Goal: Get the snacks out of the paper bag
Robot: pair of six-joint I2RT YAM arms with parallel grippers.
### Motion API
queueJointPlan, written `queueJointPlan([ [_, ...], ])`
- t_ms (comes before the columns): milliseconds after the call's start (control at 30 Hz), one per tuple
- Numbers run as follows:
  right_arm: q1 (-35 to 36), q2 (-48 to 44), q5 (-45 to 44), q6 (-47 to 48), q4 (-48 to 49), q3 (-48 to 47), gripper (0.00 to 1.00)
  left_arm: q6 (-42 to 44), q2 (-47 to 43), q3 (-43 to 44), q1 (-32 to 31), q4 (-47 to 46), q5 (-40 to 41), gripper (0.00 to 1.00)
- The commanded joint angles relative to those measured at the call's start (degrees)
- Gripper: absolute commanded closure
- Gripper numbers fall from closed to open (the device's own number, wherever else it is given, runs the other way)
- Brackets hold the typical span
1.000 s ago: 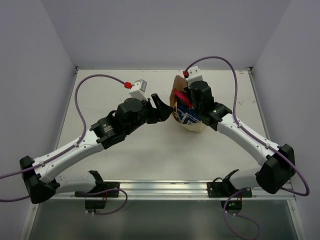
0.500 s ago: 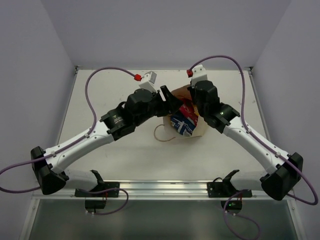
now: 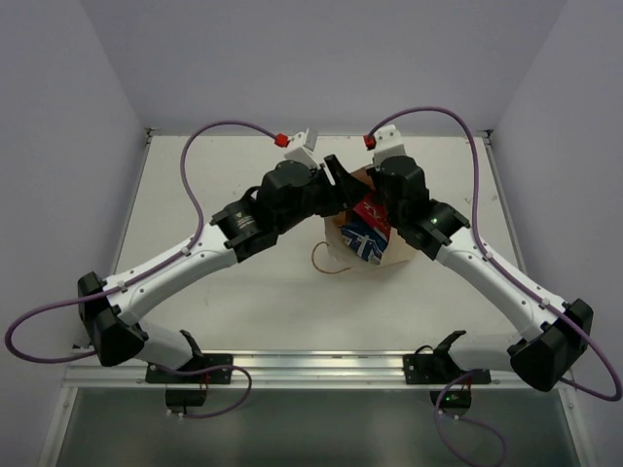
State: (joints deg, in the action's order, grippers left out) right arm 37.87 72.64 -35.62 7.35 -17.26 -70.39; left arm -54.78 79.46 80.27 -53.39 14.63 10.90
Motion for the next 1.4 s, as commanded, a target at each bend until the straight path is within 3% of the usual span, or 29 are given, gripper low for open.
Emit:
queueJointPlan([
  [0,0.98,-4.0,-3.23,-0.06,7.33,-2.12,1.0,-4.27,4.29,2.61,-0.67,-2.06,-2.37,0.4],
  [533,3.35,-5.23,-4.64,-2.78,7.85,1.57,1.0,-11.4,12.81,0.32,-0.76,-4.53,0.97,0.43],
  [833,6.51,-6.99,-5.69,-2.43,9.35,3.5,1.0,-14.65,18.09,1.2,-0.76,-4.7,1.93,0.35],
  [1133,9.77,-8.3,-4.64,-4.89,9.43,6.67,1.0,-17.28,19.5,0.76,-0.76,-6.98,7.47,0.31],
  [1367,9.86,-10.76,-1.56,-8.94,7.5,8.16,1.0,-19.48,22.93,2.17,-0.93,-10.32,7.12,0.31],
])
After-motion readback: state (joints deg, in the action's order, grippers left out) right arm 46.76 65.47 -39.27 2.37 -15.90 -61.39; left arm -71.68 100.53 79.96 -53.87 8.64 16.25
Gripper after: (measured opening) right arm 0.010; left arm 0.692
